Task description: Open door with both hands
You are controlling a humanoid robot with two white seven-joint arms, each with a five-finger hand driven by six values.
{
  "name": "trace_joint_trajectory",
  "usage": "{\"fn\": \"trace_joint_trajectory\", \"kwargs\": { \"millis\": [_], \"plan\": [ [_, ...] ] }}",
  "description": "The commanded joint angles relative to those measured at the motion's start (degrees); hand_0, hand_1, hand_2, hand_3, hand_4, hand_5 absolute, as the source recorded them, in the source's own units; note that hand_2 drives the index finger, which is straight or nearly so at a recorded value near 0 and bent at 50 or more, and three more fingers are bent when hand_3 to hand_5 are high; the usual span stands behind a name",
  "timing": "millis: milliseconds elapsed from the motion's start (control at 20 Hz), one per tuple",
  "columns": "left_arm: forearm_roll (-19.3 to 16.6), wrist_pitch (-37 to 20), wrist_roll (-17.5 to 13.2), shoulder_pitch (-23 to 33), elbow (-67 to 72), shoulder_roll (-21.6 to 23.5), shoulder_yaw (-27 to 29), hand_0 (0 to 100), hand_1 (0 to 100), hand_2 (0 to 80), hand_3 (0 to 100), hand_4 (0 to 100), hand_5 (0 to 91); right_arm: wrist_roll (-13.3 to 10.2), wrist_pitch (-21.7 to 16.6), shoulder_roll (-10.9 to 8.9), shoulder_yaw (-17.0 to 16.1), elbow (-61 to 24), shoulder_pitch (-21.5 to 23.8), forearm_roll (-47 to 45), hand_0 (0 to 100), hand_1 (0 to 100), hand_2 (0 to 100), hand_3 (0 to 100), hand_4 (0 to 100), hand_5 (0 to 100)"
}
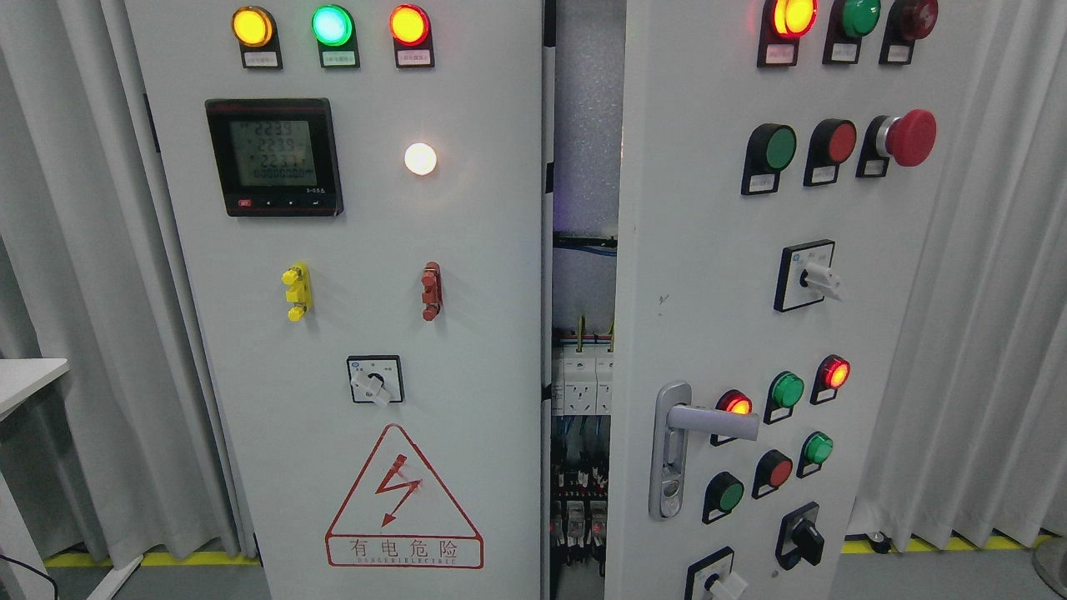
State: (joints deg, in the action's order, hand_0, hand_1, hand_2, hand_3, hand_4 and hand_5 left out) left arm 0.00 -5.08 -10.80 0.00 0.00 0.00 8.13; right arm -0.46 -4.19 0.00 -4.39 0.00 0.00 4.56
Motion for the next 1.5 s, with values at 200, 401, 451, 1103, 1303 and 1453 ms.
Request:
{"fn": "trace_joint_trajectory", "kwargs": {
  "millis": [200, 401, 451, 1103, 1303, 1453],
  "plan": [
    [1.14, -0.81, -0.09, 1.05, 1.06, 1.41, 0.14, 29, 0, 2.8, 3, 3, 0.0, 0.02, -0.03, 0.0, 0.0, -1.66, -0.44, 0.01, 22, 0, 0, 0, 0, 0],
    [1.67, -3.44, -0.01, 2.28, -2.35, 1.58, 0.4, 29, 0, 2.8, 3, 3, 0.0, 0.02, -0.03, 0.0, 0.0, -1.67, -0.35, 0.01, 22, 0, 0, 0, 0, 0],
    [1.76, -6.58, -0.01, 3.76, -6.2, 1.67, 0.4, 29, 0, 2.8, 3, 3, 0.0, 0.02, -0.03, 0.0, 0.0, -1.67, -0.44, 0.01, 22, 0, 0, 0, 0, 0],
    [-0.88, -14.7, -27.52, 19.68, -51.38, 7.64, -1.87, 29, 0, 2.8, 3, 3, 0.0, 0.02, -0.03, 0.0, 0.0, -1.66, -0.35, 0.01, 22, 0, 0, 0, 0, 0],
    [0.61, -16.01, -27.6, 23.45, -68.33, 15.45, -8.99, 29, 0, 2.8, 3, 3, 0.0, 0.02, -0.03, -0.09, 0.0, -1.58, -0.44, 0.01, 22, 0, 0, 0, 0, 0],
    [4.9, -16.19, -27.6, 25.92, -79.77, 21.07, -12.86, 29, 0, 2.8, 3, 3, 0.0, 0.02, -0.03, 0.0, 0.0, -1.66, -0.44, 0.01, 22, 0, 0, 0, 0, 0]
  ]
}}
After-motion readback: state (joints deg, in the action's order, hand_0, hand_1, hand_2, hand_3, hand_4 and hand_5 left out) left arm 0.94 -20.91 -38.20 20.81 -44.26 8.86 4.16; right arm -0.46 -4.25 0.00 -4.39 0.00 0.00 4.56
